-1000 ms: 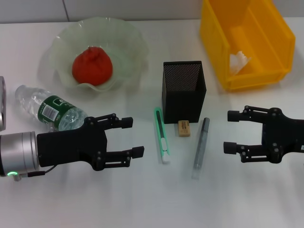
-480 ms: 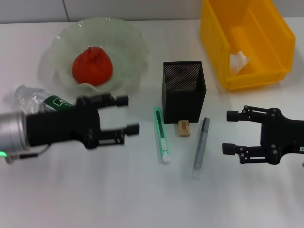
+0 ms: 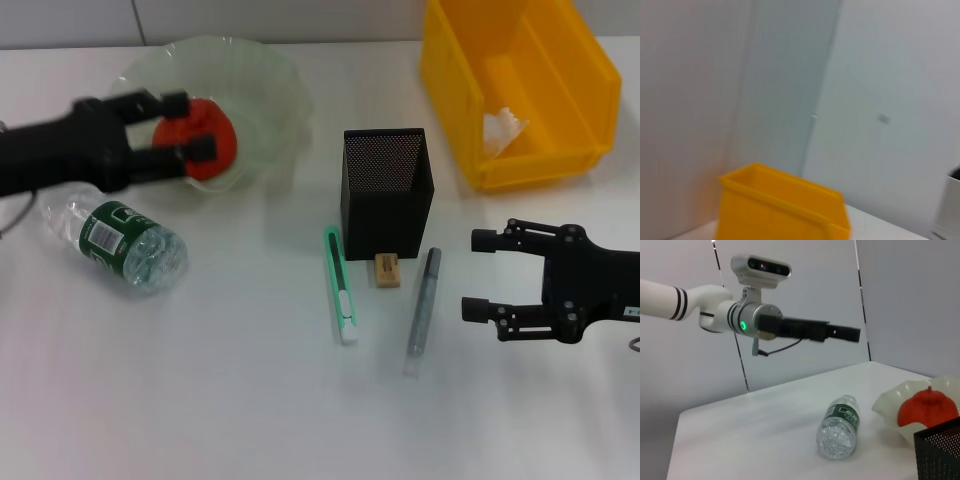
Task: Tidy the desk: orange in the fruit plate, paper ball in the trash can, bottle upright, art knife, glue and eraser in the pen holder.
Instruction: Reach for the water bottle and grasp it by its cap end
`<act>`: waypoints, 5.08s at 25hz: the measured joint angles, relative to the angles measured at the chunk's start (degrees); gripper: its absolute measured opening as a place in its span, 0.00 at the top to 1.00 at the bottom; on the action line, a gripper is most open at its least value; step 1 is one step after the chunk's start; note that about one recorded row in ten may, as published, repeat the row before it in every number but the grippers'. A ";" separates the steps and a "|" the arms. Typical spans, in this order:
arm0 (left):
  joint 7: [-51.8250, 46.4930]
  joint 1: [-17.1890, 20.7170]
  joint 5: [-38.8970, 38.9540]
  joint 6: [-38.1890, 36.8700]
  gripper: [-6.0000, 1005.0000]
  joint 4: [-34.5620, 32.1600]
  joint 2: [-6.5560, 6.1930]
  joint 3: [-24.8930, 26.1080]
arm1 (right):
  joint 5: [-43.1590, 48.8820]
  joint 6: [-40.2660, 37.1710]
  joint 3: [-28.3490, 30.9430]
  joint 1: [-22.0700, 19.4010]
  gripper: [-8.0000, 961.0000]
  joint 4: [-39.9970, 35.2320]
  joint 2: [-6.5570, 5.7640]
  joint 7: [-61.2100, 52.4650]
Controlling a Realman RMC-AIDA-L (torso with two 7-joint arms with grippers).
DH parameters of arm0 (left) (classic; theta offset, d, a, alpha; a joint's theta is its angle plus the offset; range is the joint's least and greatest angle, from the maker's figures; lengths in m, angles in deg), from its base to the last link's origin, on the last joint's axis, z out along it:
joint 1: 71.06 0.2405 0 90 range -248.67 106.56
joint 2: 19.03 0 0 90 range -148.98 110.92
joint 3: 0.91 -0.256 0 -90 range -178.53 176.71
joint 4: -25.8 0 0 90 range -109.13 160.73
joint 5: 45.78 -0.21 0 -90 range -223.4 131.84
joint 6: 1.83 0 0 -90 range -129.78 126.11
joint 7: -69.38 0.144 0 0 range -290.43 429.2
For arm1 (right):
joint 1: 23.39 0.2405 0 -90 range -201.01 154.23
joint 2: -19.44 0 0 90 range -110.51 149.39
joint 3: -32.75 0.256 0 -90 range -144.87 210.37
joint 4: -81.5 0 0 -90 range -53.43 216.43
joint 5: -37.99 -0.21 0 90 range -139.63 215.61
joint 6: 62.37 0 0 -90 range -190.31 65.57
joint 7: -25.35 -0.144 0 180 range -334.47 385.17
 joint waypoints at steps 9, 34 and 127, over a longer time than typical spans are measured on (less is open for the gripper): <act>-5.40 -0.26 -0.03 4.35 0.22 -0.30 -1.72 3.37 | -0.04 1.06 -0.11 0.45 0.13 -0.02 0.45 1.24; -12.58 1.36 -3.81 11.30 0.23 -1.49 -1.69 1.59 | -0.03 1.81 -0.21 0.48 0.13 1.82 0.55 3.57; -3.62 -9.40 -24.59 -5.87 0.24 -12.58 5.50 10.24 | -2.46 6.28 3.45 1.33 0.14 7.90 -0.48 4.32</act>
